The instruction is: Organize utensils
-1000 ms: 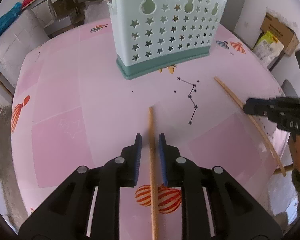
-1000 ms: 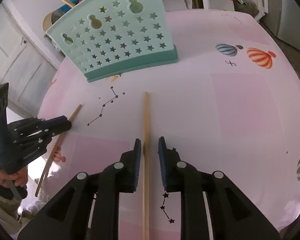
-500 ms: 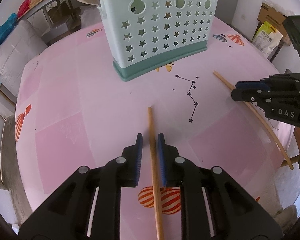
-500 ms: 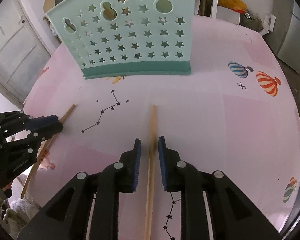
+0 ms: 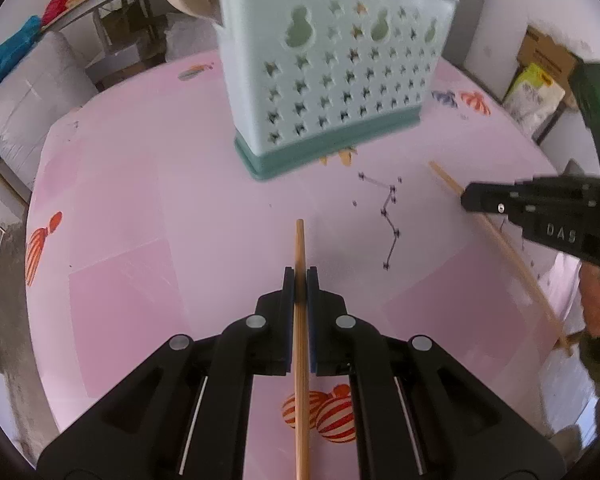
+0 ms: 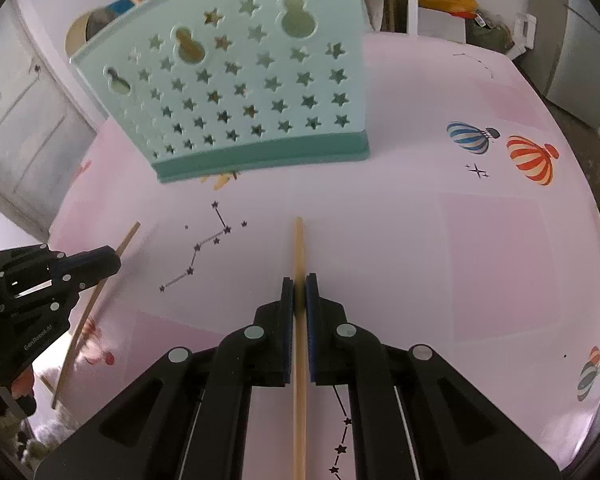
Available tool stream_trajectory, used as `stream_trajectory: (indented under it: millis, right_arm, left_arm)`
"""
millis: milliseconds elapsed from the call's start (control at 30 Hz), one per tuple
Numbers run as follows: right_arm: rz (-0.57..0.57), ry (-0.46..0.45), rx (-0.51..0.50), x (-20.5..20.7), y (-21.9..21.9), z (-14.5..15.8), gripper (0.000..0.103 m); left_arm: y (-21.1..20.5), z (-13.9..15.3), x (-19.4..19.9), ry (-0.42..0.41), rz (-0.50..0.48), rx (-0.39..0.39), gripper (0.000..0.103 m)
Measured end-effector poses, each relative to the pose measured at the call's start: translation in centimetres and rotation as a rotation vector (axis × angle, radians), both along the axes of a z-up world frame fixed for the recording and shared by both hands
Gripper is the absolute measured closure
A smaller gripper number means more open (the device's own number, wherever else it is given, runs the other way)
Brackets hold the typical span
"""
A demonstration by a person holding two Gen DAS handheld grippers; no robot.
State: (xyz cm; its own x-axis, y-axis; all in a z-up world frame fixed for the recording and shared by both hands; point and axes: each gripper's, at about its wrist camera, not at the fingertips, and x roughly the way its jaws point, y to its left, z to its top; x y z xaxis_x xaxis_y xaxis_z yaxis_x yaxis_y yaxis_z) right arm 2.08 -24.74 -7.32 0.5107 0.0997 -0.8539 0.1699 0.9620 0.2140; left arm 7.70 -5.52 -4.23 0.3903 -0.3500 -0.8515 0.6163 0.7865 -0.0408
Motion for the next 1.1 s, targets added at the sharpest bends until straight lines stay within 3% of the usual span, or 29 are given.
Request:
stream_trajectory:
  millis: [400,633,1100]
  right_arm:
    - [-0.073,-0.115,0.053,-1.4,-0.7,2.8,0.097]
    - [-0.087,-0.156,0.059,-1.9,-0.7,3.8,0.097]
    - [-0.11,-0.182,0.07,-2.4,-1.3,4.0,0.097]
  left_arm:
    - [2.8,5.8,1.5,-0.043,0.083,-0.283,0.099]
    - [4.1,10.8,0.7,-0.141,0.094,-0.431,0.099]
    - [4.3,18.9,0.3,-0.349,0.071,-0.63,0.099]
